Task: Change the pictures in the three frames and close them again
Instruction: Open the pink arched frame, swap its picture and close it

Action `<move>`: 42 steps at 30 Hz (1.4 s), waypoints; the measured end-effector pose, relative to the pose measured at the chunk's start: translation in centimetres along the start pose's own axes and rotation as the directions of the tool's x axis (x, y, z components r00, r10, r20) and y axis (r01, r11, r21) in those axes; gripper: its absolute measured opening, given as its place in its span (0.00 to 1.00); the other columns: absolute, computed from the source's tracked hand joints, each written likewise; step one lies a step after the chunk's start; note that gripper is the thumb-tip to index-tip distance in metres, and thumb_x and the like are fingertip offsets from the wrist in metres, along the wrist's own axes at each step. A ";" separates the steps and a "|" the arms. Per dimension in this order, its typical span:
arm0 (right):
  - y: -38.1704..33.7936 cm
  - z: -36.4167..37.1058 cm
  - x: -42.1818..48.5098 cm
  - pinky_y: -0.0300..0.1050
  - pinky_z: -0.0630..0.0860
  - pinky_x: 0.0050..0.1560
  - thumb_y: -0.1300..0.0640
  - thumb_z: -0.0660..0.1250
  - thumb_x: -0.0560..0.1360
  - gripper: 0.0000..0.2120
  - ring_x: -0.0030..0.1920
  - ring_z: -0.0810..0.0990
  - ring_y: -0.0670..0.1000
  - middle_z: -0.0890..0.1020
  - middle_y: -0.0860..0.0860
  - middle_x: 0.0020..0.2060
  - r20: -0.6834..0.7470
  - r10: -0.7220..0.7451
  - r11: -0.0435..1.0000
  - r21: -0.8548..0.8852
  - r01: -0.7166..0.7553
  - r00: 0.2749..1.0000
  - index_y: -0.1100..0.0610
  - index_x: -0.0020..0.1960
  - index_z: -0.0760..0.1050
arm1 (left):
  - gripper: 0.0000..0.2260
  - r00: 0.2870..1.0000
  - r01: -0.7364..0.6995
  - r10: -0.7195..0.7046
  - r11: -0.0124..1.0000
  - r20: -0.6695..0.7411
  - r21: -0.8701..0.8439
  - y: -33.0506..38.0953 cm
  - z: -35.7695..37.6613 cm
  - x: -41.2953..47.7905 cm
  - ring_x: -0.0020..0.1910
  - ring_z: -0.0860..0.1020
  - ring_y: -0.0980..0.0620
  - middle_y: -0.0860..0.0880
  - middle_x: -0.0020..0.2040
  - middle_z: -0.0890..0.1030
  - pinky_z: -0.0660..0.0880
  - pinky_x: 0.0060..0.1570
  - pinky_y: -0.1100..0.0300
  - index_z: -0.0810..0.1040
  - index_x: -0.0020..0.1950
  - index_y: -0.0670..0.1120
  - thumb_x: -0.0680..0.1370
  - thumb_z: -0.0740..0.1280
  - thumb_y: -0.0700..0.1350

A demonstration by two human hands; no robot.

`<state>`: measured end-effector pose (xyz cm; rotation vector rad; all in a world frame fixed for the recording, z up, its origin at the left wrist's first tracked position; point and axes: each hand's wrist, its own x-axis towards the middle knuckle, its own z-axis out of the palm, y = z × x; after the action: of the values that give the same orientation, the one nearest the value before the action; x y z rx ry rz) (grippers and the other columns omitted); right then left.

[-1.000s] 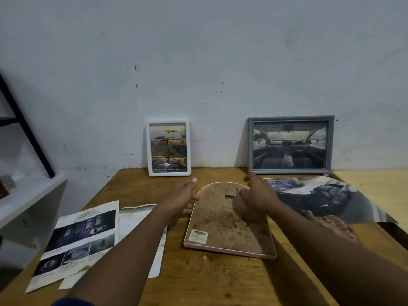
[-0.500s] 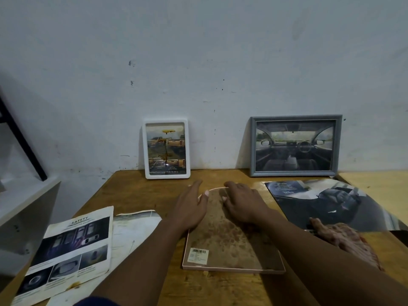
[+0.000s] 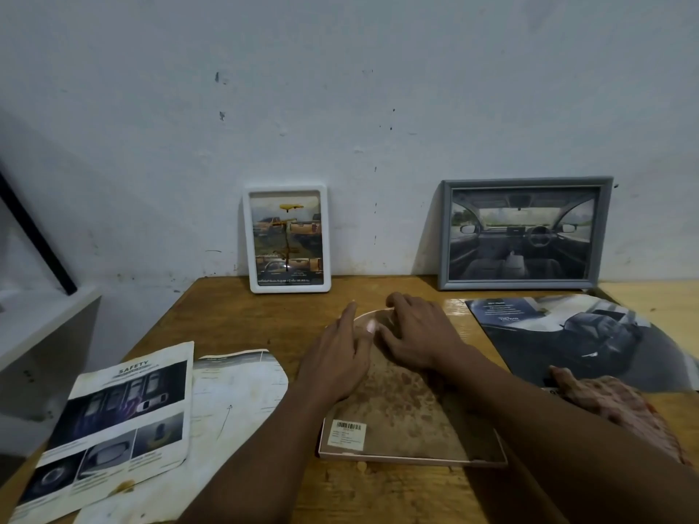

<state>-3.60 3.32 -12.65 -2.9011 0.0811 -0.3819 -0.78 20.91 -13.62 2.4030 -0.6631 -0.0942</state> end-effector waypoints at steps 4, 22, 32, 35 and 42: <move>-0.4 0.4 1.9 0.53 0.69 0.64 0.34 0.55 0.77 0.28 0.58 0.75 0.53 0.77 0.53 0.61 0.010 0.011 1.000 -0.028 -0.011 1.000 0.53 0.66 0.68 | 0.30 1.000 0.025 -0.025 0.999 0.007 -0.039 0.2 -0.1 0.0 0.78 0.64 0.44 0.47 0.81 0.63 0.63 0.72 0.46 0.50 0.84 0.54 0.84 0.48 0.64; -0.6 1.1 4.1 0.48 0.73 0.40 0.31 0.58 0.74 0.25 0.42 0.75 0.52 0.77 0.53 0.48 -0.151 0.102 0.995 0.038 -0.097 0.983 0.49 0.57 0.59 | 0.38 0.998 -0.049 0.048 0.999 -0.044 -0.017 -0.2 0.0 0.3 0.76 0.65 0.44 0.49 0.81 0.63 0.67 0.69 0.48 0.45 0.83 0.57 0.80 0.63 0.61; -0.7 0.5 4.3 0.50 0.78 0.43 0.40 0.63 0.77 0.23 0.45 0.79 0.53 0.80 0.52 0.46 -0.230 0.129 0.977 0.195 -0.084 0.965 0.49 0.65 0.62 | 0.39 0.983 -0.131 0.119 0.988 -0.143 -0.082 -0.7 -0.4 0.4 0.73 0.68 0.48 0.51 0.77 0.66 0.71 0.69 0.43 0.48 0.79 0.66 0.76 0.70 0.59; -0.5 0.6 4.3 0.48 0.74 0.36 0.42 0.63 0.77 0.19 0.39 0.77 0.51 0.76 0.48 0.36 -0.211 0.151 0.968 0.228 -0.102 0.966 0.50 0.61 0.62 | 0.38 0.983 -0.131 0.117 0.987 -0.145 -0.089 -0.7 -0.5 0.5 0.72 0.70 0.47 0.51 0.76 0.69 0.73 0.66 0.43 0.49 0.78 0.67 0.77 0.70 0.57; -0.7 -0.3 4.7 0.50 0.73 0.32 0.43 0.63 0.77 0.17 0.33 0.76 0.53 0.75 0.50 0.31 -0.162 0.160 0.952 0.285 -0.109 0.974 0.50 0.55 0.58 | 0.32 0.979 -0.111 0.070 0.972 -0.194 -0.208 -0.7 -0.6 0.1 0.71 0.71 0.47 0.49 0.75 0.70 0.72 0.67 0.42 0.51 0.79 0.63 0.78 0.60 0.59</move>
<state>0.89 3.50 -11.01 -2.5636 0.2352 -0.5855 -0.24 21.64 -13.50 2.1363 -0.6393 0.0907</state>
